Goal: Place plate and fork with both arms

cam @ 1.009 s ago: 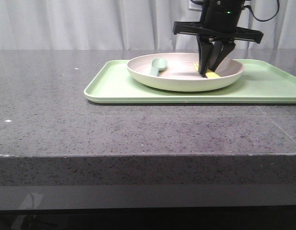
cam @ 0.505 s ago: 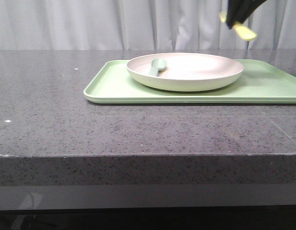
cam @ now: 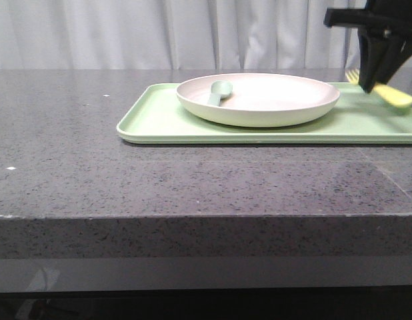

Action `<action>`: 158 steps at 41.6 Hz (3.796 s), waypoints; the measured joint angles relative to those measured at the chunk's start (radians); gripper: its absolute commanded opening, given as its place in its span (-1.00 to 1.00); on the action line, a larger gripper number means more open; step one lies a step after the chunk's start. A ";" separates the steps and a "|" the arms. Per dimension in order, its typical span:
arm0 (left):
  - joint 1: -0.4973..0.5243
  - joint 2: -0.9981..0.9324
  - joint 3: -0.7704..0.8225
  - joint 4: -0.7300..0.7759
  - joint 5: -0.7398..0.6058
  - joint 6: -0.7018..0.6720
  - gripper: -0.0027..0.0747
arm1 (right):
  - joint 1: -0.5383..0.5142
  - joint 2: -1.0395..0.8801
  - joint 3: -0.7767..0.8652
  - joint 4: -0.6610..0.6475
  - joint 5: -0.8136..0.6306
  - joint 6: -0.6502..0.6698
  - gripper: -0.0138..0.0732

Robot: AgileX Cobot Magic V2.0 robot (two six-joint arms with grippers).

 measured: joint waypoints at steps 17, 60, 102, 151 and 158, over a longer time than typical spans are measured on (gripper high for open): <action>0.000 0.000 0.000 0.000 0.000 0.000 0.01 | 0.000 0.000 0.024 0.000 -0.004 -0.004 -0.45; 0.000 0.000 0.000 0.000 0.000 0.000 0.01 | 0.001 -0.045 -0.004 0.000 -0.038 -0.025 0.10; 0.000 0.000 0.000 0.000 0.000 0.000 0.01 | 0.097 -1.149 0.780 -0.009 -0.212 -0.142 0.10; 0.000 0.000 0.000 0.055 -0.051 -0.118 -0.98 | 0.097 -1.524 1.003 -0.009 -0.205 -0.142 -0.84; 0.000 0.000 0.000 0.055 -0.052 -0.118 -0.98 | 0.097 -1.524 1.005 -0.009 -0.205 -0.142 -0.84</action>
